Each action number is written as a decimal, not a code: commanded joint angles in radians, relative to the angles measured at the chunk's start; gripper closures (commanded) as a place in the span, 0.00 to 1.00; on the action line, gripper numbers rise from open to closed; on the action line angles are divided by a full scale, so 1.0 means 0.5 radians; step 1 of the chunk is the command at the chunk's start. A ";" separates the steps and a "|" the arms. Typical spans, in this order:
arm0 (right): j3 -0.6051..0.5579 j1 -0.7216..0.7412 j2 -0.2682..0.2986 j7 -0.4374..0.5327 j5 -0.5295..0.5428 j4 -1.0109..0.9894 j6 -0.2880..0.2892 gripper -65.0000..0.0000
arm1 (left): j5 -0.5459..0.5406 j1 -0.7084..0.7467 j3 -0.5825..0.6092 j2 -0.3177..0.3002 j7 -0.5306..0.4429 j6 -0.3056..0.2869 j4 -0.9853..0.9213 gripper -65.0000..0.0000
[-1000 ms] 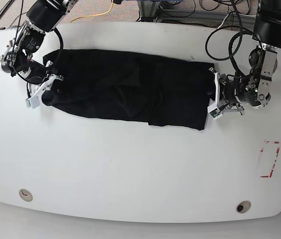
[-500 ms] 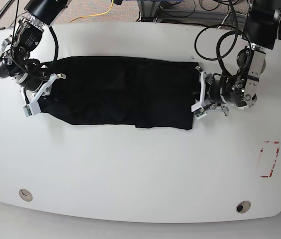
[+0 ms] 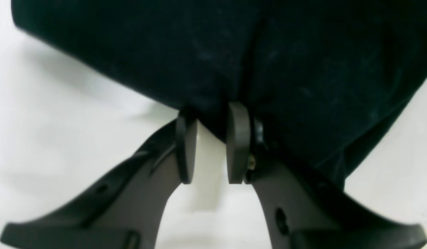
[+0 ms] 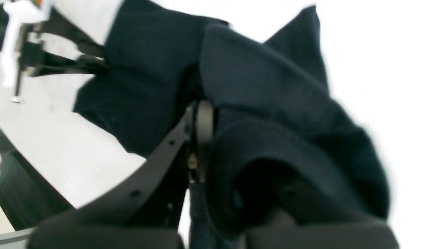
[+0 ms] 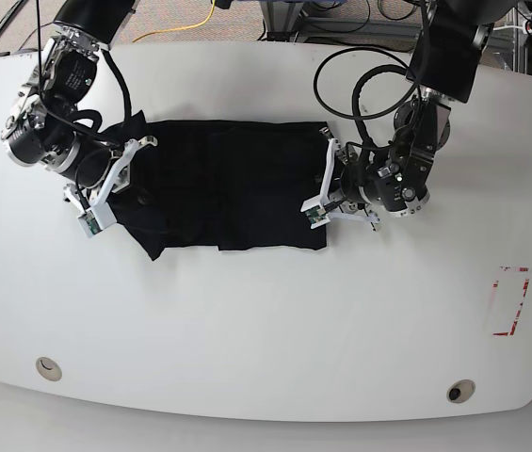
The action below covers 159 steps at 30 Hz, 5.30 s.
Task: Layout the t-shirt on the table in an organized manner, then fold the t-shirt properly
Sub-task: 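Lift the shirt end with the right gripper and fold it toward the left gripper, then press the folded bundle flat with both grippers, squaring its sides, then grasp the bundle's corners with both grippers and rotate it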
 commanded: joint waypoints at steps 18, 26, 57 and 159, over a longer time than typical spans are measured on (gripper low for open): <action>-0.495 0.275 0.020 0.044 0.041 0.027 0.003 1.00 | 0.080 0.002 0.186 0.061 0.113 -0.004 -0.030 0.79; -0.617 0.275 -0.014 0.079 0.038 0.024 0.003 0.96 | 0.080 0.005 0.177 0.061 0.110 -0.004 -0.030 0.79; -0.884 0.435 -0.103 0.076 0.041 -0.031 0.003 0.00 | 0.071 0.011 0.091 0.083 0.116 -0.004 0.151 0.79; -0.924 0.625 0.471 1.224 -0.671 -1.102 0.003 0.71 | -0.666 0.183 -0.363 0.374 0.310 -0.004 0.698 0.79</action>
